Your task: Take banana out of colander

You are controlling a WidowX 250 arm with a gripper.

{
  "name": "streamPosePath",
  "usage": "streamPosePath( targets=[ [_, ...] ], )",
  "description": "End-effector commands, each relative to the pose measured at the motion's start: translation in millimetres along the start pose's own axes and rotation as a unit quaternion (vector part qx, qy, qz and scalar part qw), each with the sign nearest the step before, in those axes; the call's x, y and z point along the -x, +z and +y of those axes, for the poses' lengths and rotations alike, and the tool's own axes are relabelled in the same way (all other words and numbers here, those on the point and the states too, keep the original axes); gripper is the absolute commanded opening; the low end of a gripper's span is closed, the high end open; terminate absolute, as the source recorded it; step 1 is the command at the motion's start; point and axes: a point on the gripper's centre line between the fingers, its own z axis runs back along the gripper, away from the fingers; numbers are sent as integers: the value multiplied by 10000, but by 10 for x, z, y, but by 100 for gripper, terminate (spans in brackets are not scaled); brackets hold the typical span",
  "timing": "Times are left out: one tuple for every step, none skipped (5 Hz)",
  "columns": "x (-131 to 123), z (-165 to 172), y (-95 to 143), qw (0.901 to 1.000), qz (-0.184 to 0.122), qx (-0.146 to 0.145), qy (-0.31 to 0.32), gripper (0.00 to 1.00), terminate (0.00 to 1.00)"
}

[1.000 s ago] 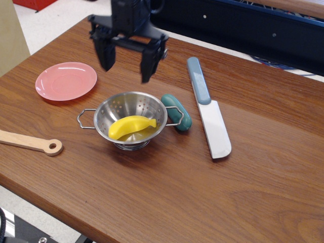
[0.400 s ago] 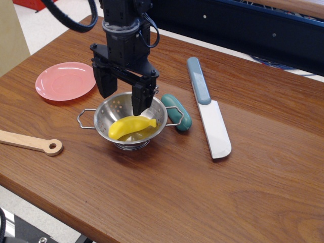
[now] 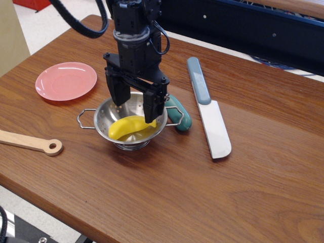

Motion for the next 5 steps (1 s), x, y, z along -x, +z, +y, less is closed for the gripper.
streamPosePath(
  targets=[
    [6,94,4,9997,-226,-42,-86,100,0],
    [57,136,-69,9997,-197,-33,-116,100,0],
    [80,157,-126,9997,-184,-43,-141,100,0],
    [53,186,-225,9996,-202,-143,-107,100,0],
    [22,198,-281,9996,-164,-199,-70,100,0]
  ],
)
